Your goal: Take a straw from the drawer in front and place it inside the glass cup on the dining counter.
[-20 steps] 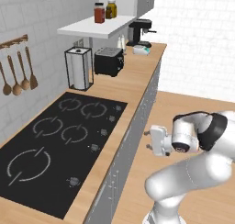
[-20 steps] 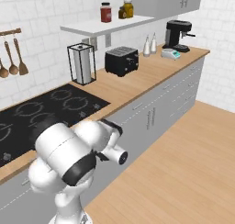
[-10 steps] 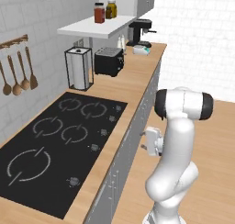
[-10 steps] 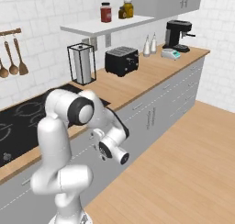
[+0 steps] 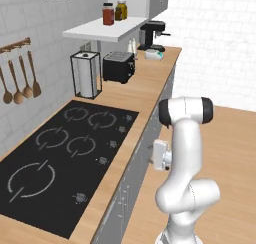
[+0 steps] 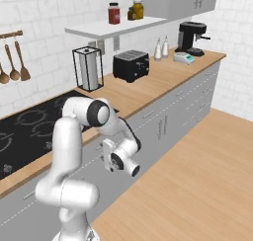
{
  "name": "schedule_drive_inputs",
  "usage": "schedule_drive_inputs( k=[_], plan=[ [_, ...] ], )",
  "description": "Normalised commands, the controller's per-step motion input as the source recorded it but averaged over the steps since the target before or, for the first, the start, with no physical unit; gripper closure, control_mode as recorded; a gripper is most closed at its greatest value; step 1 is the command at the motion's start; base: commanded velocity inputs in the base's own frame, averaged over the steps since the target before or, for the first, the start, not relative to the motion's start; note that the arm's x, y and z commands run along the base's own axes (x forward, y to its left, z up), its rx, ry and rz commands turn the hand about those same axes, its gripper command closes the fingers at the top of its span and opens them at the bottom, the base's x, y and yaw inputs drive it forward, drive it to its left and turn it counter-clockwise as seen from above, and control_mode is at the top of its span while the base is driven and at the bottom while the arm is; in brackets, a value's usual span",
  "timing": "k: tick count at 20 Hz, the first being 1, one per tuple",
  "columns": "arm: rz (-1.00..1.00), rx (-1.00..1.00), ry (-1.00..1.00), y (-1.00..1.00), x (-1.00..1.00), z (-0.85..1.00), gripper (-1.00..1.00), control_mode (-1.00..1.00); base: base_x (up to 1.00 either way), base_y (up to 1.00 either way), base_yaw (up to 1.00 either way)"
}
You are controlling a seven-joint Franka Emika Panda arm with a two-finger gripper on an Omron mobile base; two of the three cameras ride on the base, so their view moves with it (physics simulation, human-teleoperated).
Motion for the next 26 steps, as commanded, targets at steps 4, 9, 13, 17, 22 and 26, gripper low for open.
schedule_drive_inputs(
  k=[4, 9, 13, 17, 22, 26],
  plan=[
    [0.00, 0.00, 0.03, 0.40, 0.50, -0.06, -1.00, -1.00, 0.00, 0.00, 0.00],
    [0.00, 0.00, 0.01, 0.01, 0.48, -0.05, -1.00, -1.00, 0.00, 0.00, 0.00],
    [0.00, 0.00, 0.03, 0.00, 0.42, -0.22, -1.00, -1.00, 0.00, 0.00, 0.00],
    [0.00, 0.00, 0.04, 0.00, 0.36, -0.31, -1.00, -1.00, 0.00, 0.00, 0.00],
    [0.00, 0.00, 0.04, 0.00, 0.30, -0.35, -1.00, -1.00, 0.00, 0.00, 0.00],
    [0.00, 0.00, 0.04, 0.00, 0.27, -0.32, -1.00, -1.00, 0.00, 0.00, 0.00]
  ],
)
